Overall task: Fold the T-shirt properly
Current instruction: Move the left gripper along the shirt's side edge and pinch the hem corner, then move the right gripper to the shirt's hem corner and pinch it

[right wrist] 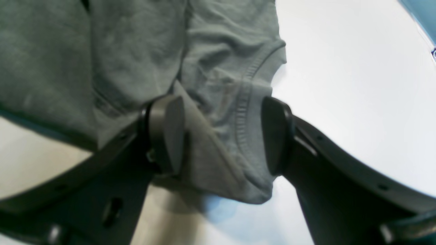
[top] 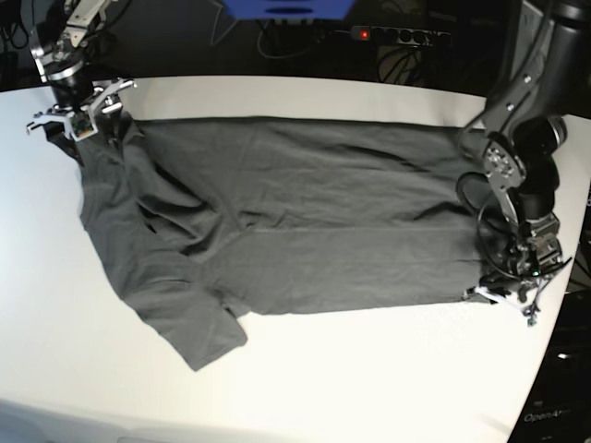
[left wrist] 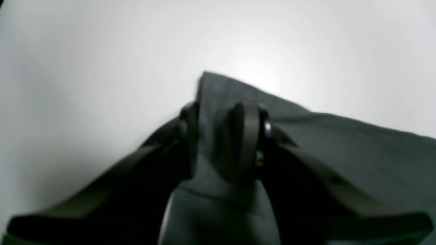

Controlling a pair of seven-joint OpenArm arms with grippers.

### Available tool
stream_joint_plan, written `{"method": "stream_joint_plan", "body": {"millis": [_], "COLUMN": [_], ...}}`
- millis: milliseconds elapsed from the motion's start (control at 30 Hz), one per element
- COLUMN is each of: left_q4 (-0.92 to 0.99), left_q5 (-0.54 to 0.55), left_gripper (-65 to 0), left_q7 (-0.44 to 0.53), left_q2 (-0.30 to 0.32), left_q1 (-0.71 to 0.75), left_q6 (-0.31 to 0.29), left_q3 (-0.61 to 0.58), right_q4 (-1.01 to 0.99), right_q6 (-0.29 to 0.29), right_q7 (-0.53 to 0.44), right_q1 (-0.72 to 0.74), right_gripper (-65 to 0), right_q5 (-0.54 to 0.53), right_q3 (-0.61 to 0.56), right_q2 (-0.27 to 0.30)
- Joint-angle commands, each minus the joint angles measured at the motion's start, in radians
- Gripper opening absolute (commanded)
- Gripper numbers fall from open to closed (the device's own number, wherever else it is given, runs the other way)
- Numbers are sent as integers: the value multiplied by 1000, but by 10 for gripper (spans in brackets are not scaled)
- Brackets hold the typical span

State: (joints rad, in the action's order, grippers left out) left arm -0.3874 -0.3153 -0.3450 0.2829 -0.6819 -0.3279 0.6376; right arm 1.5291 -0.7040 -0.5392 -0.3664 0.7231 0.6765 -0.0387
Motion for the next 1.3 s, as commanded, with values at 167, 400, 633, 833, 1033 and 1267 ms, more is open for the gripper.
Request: {"method": "stream_joint_plan", "body": {"millis": [167, 400, 633, 833, 1033, 1267], "left_q4": [-15, -14, -15, -23, -25, -26], "left_q5": [0, 0, 0, 0, 0, 0], "left_gripper": [-565, -567, -602, -601, -600, -600], "left_q7": [5, 5, 1, -1, -1, -1], "left_q2": [23, 26, 22, 19, 17, 17], "left_q1": [-14, -14, -14, -14, -14, -3], "left_q6": [-6, -9, -9, -1, 0, 0], "left_q3": [-5, -6, -101, -166, -215, -310], "right_q4": [14, 15, 17, 20, 23, 24], "right_q6": [6, 6, 6, 6, 6, 6], "right_q7": [-28, -28, -28, -28, -28, -29], "right_q1": [0, 2, 0, 0, 5, 48], "right_gripper": [-293, -293, -293, -293, -293, -293], "right_q5": [-24, -24, -24, -24, -24, -24], "right_q3": [4, 4, 4, 4, 4, 5], "right_q2": [9, 7, 7, 7, 7, 9]}}
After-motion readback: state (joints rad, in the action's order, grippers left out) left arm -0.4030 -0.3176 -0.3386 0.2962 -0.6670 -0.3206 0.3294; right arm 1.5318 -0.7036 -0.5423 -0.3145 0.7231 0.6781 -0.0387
